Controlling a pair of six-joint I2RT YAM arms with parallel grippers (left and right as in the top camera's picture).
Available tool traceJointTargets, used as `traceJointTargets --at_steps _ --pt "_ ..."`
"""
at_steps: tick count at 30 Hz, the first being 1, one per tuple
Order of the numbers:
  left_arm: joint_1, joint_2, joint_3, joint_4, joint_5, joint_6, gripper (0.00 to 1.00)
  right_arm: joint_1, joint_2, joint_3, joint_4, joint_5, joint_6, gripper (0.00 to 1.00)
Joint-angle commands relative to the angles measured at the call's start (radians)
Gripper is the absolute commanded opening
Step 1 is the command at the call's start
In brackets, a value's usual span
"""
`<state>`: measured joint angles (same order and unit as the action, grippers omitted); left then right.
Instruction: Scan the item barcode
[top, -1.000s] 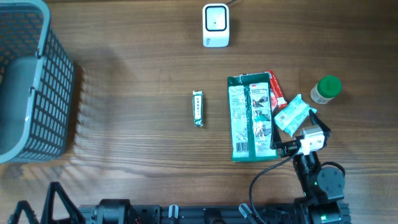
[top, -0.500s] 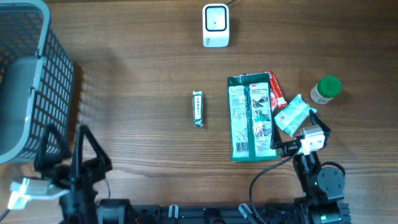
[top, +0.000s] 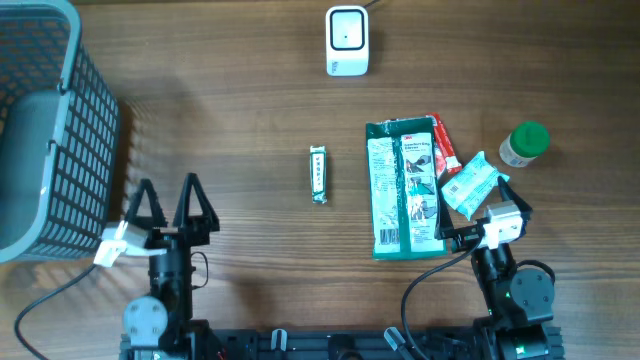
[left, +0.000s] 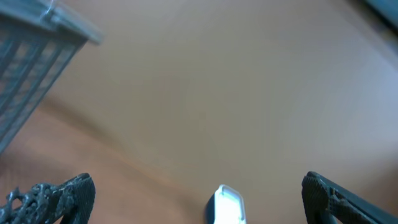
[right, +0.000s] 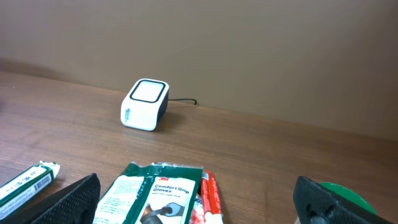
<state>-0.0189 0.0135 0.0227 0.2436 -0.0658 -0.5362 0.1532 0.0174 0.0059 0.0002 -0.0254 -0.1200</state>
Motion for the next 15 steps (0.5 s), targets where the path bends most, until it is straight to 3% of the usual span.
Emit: traceJointTargets --at_steps 1,7,13,15 --pt "0.022 -0.010 -0.017 -0.111 -0.013 0.030 1.00 -0.005 -0.007 -0.001 0.005 0.008 0.015 1.00" --pt "0.028 -0.010 -0.017 -0.312 -0.013 0.223 1.00 -0.005 -0.007 -0.001 0.005 0.009 0.015 1.00" --pt "0.028 -0.010 -0.017 -0.320 0.077 0.507 1.00 -0.005 -0.007 -0.001 0.005 0.009 0.015 1.00" --pt "0.028 -0.010 -0.017 -0.321 0.085 0.528 1.00 -0.005 -0.007 -0.001 0.005 0.009 0.015 1.00"
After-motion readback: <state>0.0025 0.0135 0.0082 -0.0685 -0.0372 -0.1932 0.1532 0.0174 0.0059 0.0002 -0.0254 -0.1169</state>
